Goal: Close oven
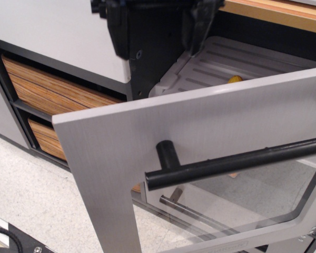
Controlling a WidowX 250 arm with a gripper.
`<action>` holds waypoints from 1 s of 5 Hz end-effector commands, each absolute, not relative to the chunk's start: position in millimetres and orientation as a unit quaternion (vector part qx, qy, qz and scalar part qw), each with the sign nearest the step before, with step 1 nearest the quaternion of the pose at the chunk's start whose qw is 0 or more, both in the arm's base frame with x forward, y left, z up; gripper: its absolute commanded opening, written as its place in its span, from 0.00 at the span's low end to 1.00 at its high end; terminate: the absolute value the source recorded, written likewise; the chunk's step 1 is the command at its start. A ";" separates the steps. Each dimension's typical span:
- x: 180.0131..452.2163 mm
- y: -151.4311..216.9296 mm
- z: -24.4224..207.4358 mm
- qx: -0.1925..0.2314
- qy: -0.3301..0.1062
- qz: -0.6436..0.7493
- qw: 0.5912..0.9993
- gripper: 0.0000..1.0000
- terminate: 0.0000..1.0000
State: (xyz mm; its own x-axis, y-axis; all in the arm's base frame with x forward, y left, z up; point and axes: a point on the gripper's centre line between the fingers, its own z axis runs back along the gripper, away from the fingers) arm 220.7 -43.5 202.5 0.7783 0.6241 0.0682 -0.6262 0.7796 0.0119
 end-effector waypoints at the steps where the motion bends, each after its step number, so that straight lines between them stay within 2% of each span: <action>1: 181.2 -90.1 219.2 -0.039 0.017 0.262 0.964 1.00 0.00; 2: 167.5 -115.0 200.6 -0.048 0.058 0.253 0.965 1.00 0.00; 3: 160.7 -128.6 177.2 -0.040 0.062 0.263 0.962 1.00 0.00; 4: 167.5 -118.2 169.8 -0.024 0.022 0.278 0.960 1.00 0.00; 5: 178.8 -103.8 172.9 -0.023 0.009 0.298 0.954 1.00 0.00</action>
